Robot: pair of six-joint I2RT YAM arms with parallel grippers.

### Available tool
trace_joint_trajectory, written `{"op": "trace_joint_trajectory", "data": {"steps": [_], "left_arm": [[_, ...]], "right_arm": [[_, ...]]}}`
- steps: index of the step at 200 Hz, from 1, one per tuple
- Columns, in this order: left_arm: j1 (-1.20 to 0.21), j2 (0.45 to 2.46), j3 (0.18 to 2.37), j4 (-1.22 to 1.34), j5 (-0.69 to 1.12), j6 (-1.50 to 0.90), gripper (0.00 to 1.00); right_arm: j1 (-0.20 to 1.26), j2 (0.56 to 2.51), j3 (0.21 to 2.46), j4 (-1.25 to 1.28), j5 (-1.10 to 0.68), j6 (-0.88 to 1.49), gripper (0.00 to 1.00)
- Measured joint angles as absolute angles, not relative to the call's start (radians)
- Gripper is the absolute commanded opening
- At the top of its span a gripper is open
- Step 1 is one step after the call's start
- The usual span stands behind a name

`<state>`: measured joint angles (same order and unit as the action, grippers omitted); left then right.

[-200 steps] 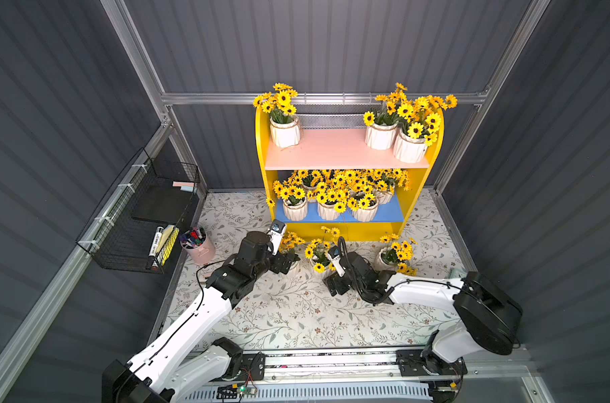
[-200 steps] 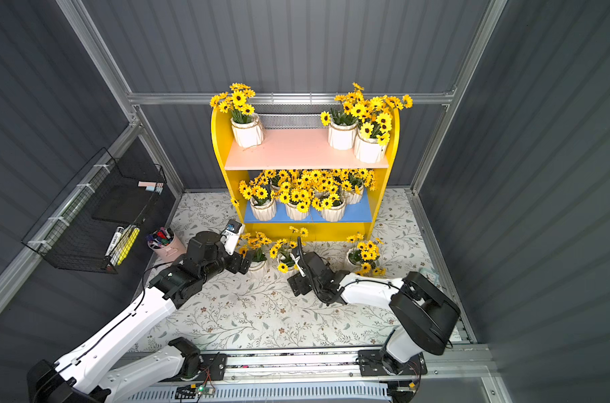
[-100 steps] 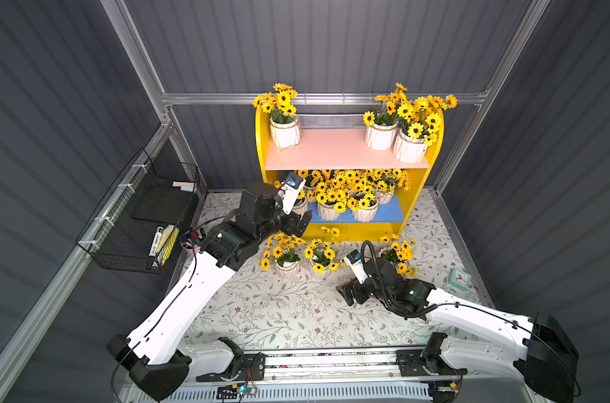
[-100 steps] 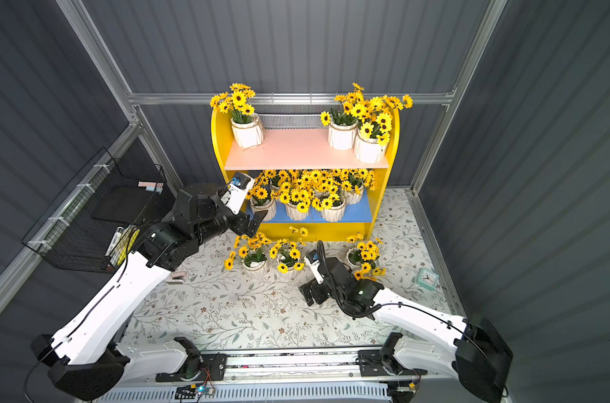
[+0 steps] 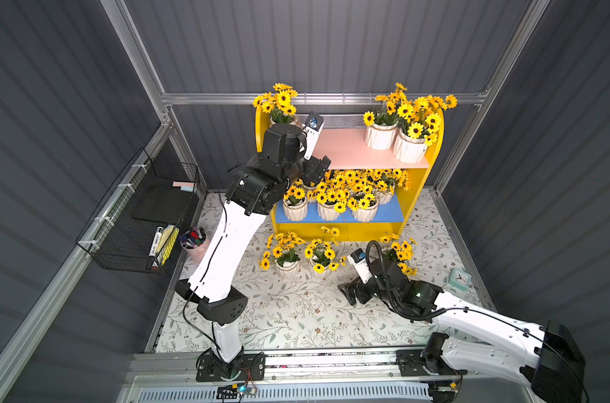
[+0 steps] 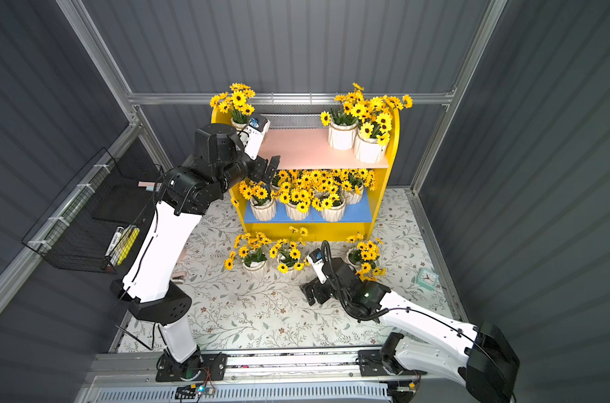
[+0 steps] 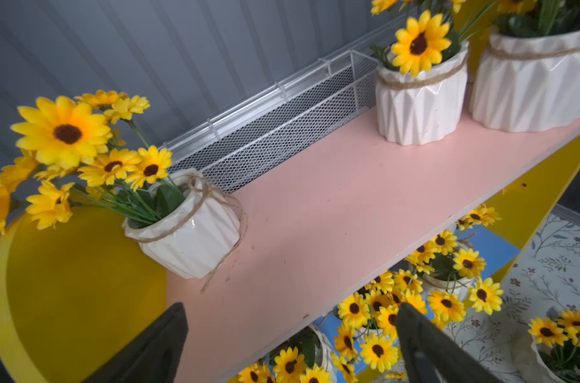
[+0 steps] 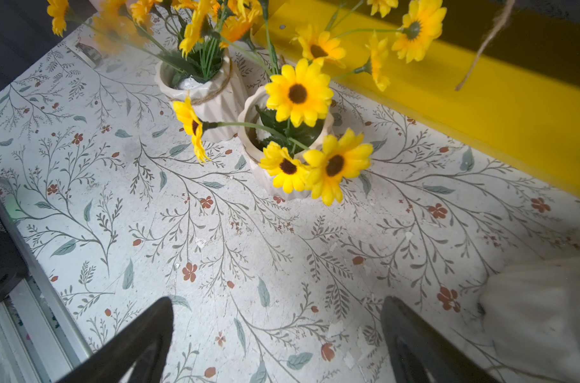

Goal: Take the sunflower pots off the shelves
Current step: Pick up the sunflower pot from the shelf.

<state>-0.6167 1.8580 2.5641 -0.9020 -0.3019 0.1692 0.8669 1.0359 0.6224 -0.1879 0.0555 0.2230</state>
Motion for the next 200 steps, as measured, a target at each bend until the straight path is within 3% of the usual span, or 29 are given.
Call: {"op": "trace_joint_trajectory", "data": {"steps": [96, 143, 170, 200], "left_arm": [[-0.453, 1.844, 2.416, -0.929, -0.174, 0.145, 0.99], [-0.451, 1.757, 2.265, -0.878, -0.109, 0.159, 1.00], [-0.450, 1.757, 2.316, -0.913, -0.067, 0.180, 0.99], [-0.428, 1.847, 2.546, -0.958, 0.024, 0.168, 0.99]], "right_arm": [[0.867, 0.973, 0.660, -0.217, 0.068, 0.190, 0.99], [0.867, 0.902, 0.799, -0.271, 0.210, 0.154, 0.99], [0.850, 0.923, 0.934, -0.295, 0.312, 0.099, 0.99], [0.735, 1.015, 1.107, -0.302, 0.327, 0.060, 0.99]]}}
